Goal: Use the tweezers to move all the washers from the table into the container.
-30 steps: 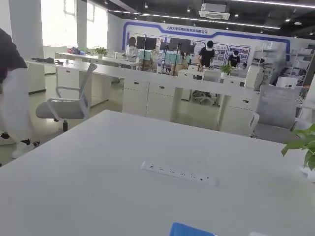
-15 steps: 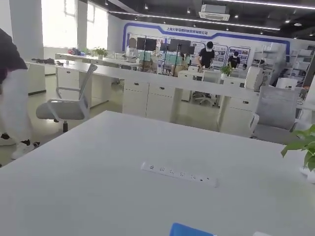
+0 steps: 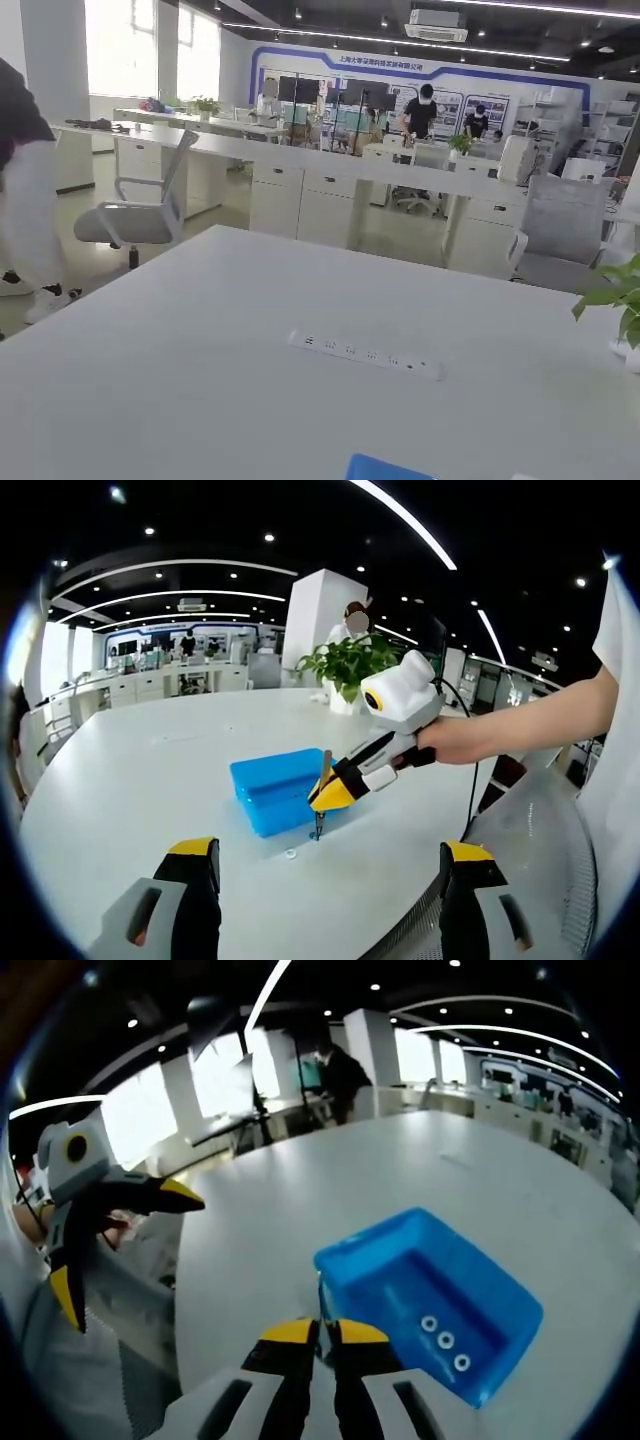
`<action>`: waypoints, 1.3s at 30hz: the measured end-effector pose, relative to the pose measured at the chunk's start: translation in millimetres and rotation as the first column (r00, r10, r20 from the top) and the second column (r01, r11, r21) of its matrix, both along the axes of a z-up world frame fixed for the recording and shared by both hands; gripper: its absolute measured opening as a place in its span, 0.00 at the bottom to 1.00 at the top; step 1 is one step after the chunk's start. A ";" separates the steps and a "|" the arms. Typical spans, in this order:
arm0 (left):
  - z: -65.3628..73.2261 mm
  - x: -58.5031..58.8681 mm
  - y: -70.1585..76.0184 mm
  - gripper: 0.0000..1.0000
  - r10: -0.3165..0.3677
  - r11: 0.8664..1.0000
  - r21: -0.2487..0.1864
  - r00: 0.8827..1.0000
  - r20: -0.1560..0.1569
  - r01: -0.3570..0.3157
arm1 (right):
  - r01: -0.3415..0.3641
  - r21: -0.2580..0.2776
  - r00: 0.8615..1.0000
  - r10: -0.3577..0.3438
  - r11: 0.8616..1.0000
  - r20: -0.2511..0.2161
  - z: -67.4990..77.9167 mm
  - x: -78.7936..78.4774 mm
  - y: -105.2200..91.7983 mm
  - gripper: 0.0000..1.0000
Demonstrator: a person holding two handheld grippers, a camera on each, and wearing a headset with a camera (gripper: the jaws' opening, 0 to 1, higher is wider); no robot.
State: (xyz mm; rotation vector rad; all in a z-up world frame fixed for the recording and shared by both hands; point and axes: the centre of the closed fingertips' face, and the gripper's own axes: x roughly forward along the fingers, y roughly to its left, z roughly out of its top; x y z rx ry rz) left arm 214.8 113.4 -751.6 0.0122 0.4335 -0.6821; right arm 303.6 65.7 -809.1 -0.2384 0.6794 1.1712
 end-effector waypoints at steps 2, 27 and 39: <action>-0.1 -0.3 -0.1 0.93 -0.001 1.000 0.001 1.000 0.000 0.001 | 0.001 0.001 1.000 -0.001 1.000 -0.003 -0.2 -0.5 -0.3 0.04; 1.4 0.3 -0.7 0.93 -0.003 1.000 -0.002 1.000 0.003 0.003 | -0.041 -0.028 0.998 0.042 0.999 0.041 14.6 -1.2 2.4 0.03; 2.8 0.2 -0.4 0.93 0.001 1.000 -0.007 1.000 0.006 -0.001 | -0.022 0.065 0.998 0.018 0.998 0.056 67.4 24.0 10.2 0.03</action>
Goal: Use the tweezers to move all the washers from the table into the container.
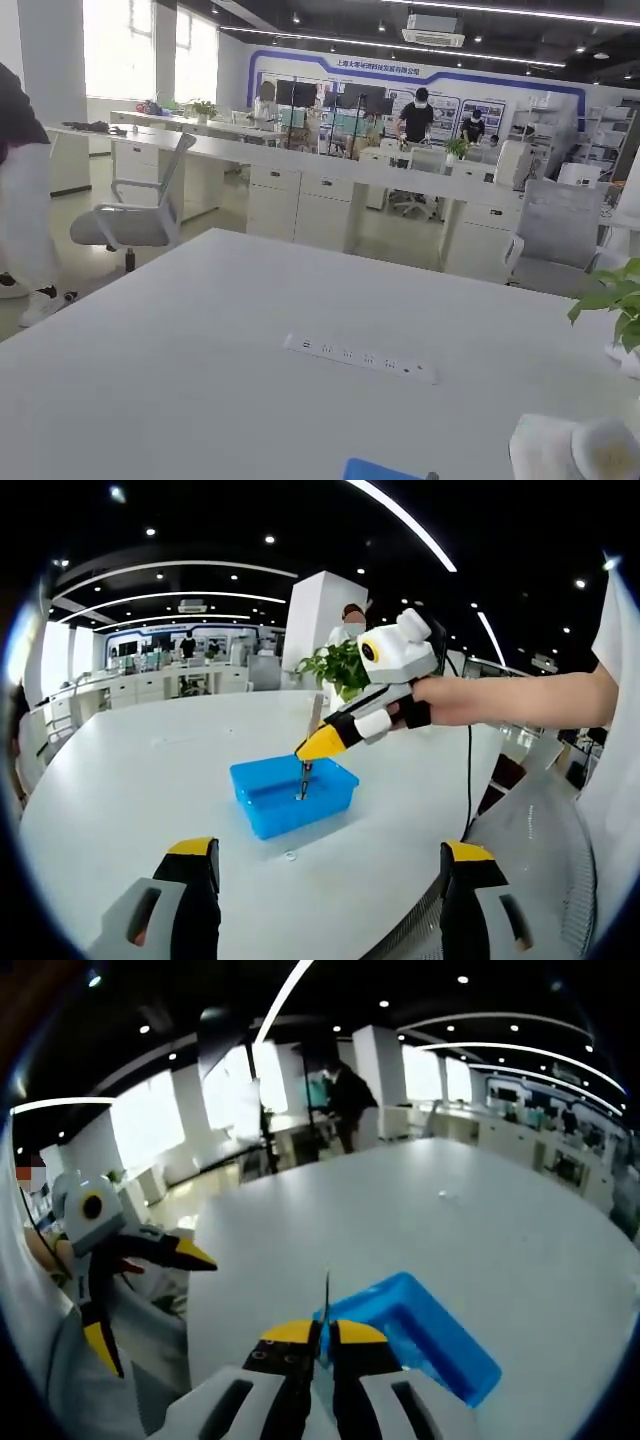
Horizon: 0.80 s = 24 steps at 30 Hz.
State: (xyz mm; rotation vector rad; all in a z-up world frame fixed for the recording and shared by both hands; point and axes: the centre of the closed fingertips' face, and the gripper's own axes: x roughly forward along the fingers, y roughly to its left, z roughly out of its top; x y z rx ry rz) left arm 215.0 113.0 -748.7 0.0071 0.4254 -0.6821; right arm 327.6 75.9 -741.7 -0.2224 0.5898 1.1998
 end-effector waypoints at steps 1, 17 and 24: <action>-0.2 -0.2 -0.1 0.93 -0.001 1.000 0.002 1.000 0.000 0.001 | 0.002 0.020 1.000 -0.002 1.000 -0.010 5.4 3.0 1.9 0.03; -0.4 0.6 1.8 0.93 0.008 1.000 -0.002 1.000 -0.001 -0.008 | 0.123 0.010 0.991 -0.123 0.992 -0.054 -6.2 49.3 0.7 0.03; -0.8 1.2 2.1 0.93 0.011 1.000 -0.004 1.000 -0.001 -0.011 | 0.150 -0.042 0.985 -0.153 0.988 -0.084 -30.6 59.6 0.8 0.03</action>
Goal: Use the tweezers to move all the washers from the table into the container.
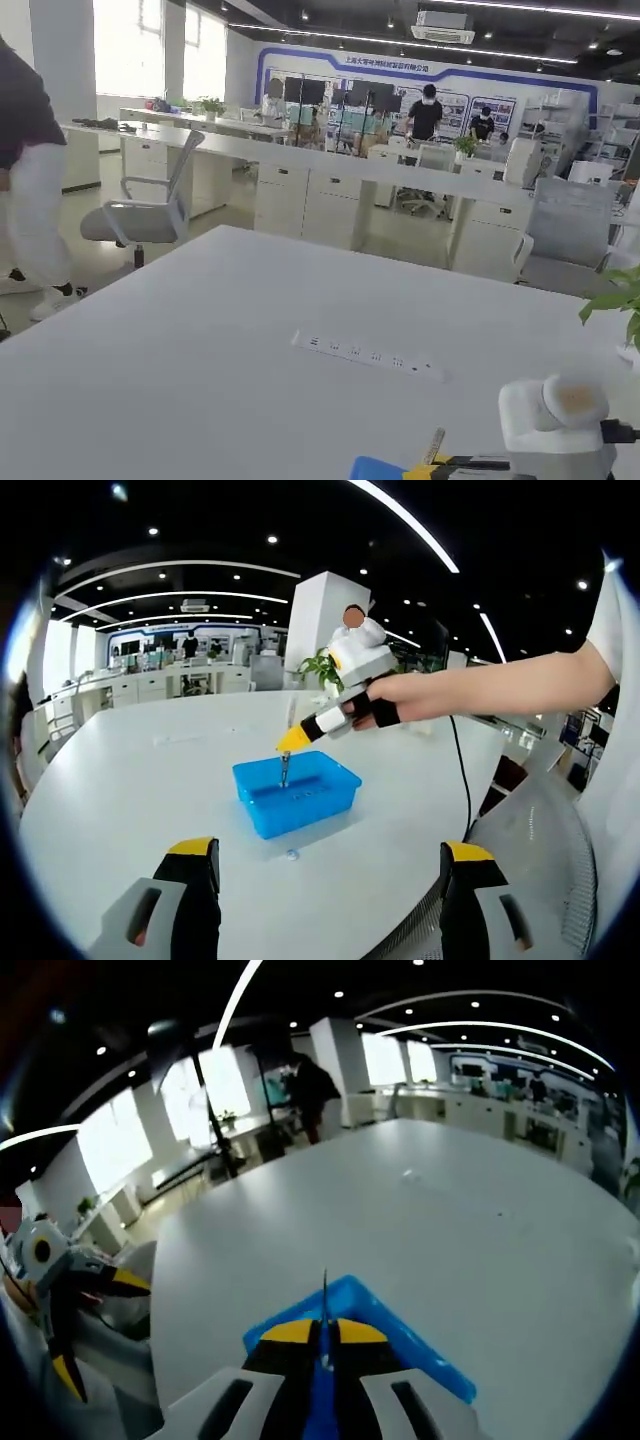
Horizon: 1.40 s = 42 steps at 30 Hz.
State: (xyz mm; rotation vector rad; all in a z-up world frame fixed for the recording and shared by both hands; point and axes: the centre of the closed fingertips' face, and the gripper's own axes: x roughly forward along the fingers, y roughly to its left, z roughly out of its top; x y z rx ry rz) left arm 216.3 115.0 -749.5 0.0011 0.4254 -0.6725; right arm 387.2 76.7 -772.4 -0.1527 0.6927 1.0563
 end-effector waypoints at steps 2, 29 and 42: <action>-0.3 0.2 0.2 0.93 0.001 1.000 0.000 1.000 -0.001 -0.001 | 0.005 -0.030 1.000 -0.005 1.000 -0.007 -10.7 4.2 -2.0 0.03; -0.5 0.1 0.3 0.93 0.002 1.000 0.000 1.000 -0.004 -0.002 | -0.024 -0.042 0.999 0.026 0.999 0.039 -23.2 -3.5 -0.6 0.04; -2.1 -1.0 -1.5 0.93 -0.012 1.000 0.006 1.000 -0.007 0.012 | -0.104 0.012 0.985 0.102 0.994 0.141 21.5 -34.2 8.6 0.03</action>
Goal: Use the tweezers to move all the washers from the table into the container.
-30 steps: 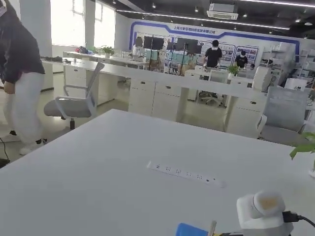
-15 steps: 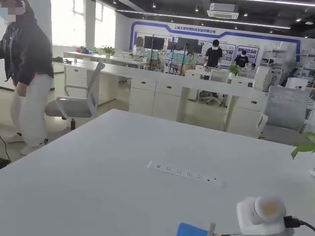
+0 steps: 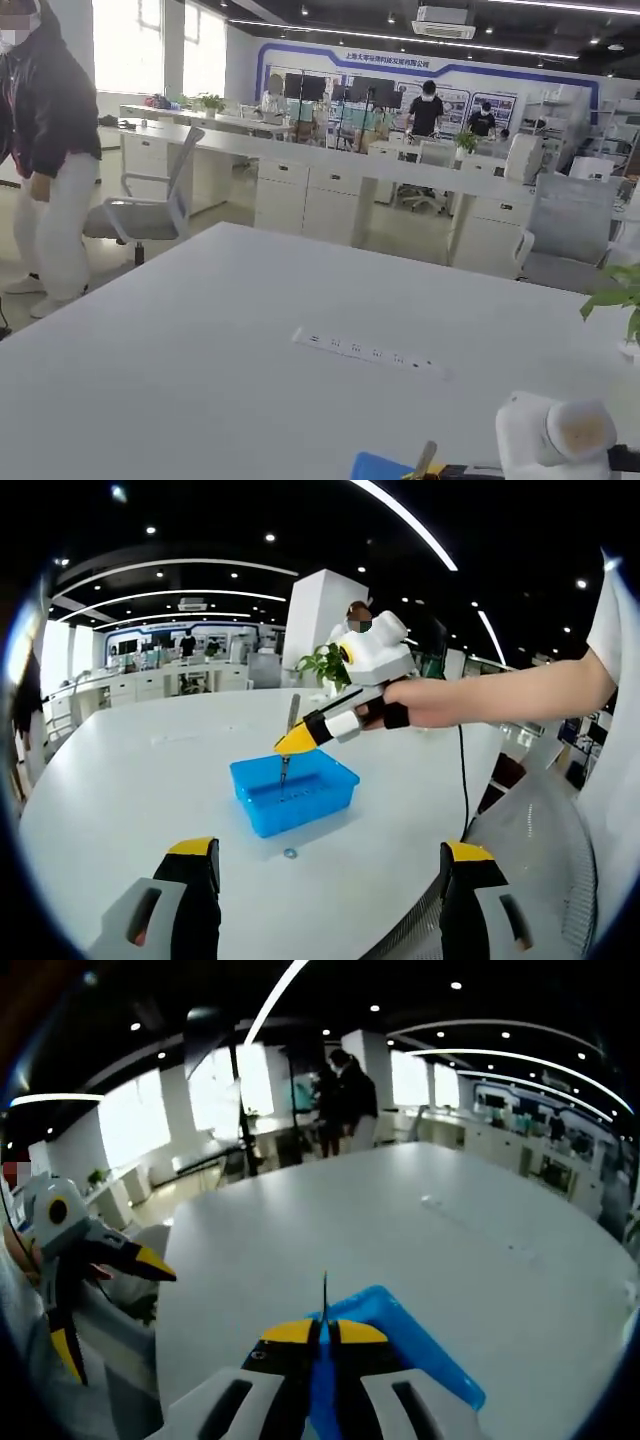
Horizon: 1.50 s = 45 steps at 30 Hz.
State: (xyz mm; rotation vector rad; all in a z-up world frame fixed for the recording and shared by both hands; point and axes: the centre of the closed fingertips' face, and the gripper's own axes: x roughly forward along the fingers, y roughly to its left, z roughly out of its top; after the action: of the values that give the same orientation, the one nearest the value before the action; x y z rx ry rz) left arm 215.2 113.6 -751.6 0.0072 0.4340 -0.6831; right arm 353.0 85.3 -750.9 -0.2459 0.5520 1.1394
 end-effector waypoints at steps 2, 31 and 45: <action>0.0 -0.2 0.0 0.93 -0.001 1.000 0.001 1.000 0.000 0.001 | -0.010 0.008 1.000 0.010 1.000 0.006 4.6 -4.4 2.1 0.03; 1.2 -0.1 0.2 0.93 0.003 1.000 -0.004 1.000 0.002 -0.003 | -0.118 -0.073 0.984 0.106 0.990 -0.146 -55.3 -55.9 33.2 0.04; 0.3 -0.1 0.3 0.93 0.001 1.000 -0.002 1.000 0.001 -0.001 | -0.163 -0.115 0.981 0.149 0.980 -0.121 -61.4 -64.3 30.2 0.04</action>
State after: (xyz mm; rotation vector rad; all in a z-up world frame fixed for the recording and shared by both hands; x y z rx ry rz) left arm 215.1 113.9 -751.3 0.0048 0.4326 -0.6822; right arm 288.7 115.5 -812.3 -0.3398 0.7143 1.2782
